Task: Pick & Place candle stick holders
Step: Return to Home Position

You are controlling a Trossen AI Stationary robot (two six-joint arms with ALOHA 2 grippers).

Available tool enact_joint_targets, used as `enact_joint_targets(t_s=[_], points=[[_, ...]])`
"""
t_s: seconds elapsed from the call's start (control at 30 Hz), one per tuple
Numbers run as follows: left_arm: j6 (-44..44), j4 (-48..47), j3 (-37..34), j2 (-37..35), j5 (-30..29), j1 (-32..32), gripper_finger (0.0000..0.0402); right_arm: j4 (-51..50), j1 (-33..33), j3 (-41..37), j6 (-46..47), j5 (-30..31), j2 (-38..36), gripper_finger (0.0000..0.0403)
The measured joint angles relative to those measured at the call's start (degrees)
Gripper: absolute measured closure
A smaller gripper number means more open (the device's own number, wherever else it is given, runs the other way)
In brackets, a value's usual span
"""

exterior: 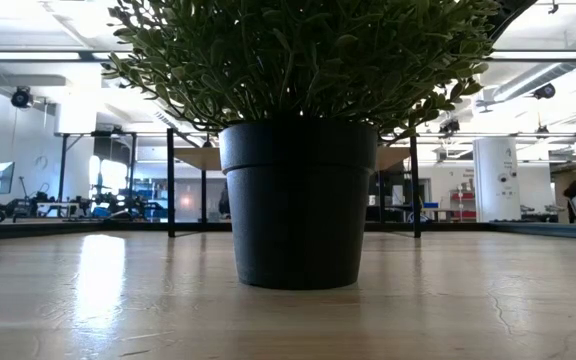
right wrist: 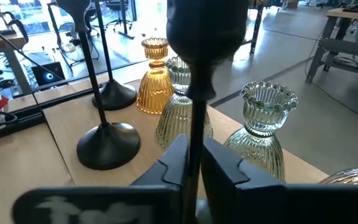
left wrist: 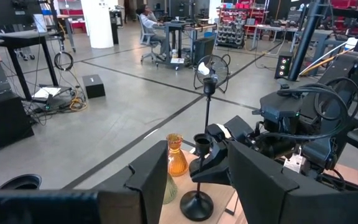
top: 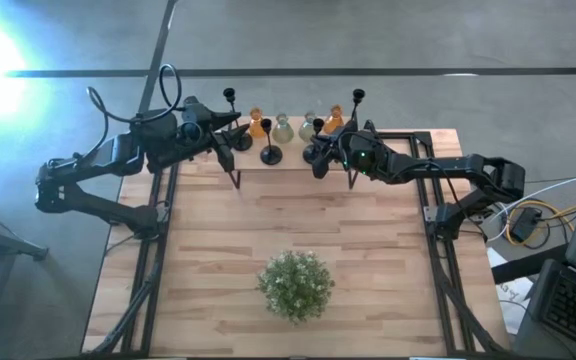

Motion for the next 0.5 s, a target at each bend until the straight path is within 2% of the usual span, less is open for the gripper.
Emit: enact_joint_targets(t_s=[0.5], points=[[-0.02,0.00,-0.01,0.00,0.02,-0.01,0.0227,0.89,0.04,0.00,-0.52,-0.02,-0.12,0.0238]])
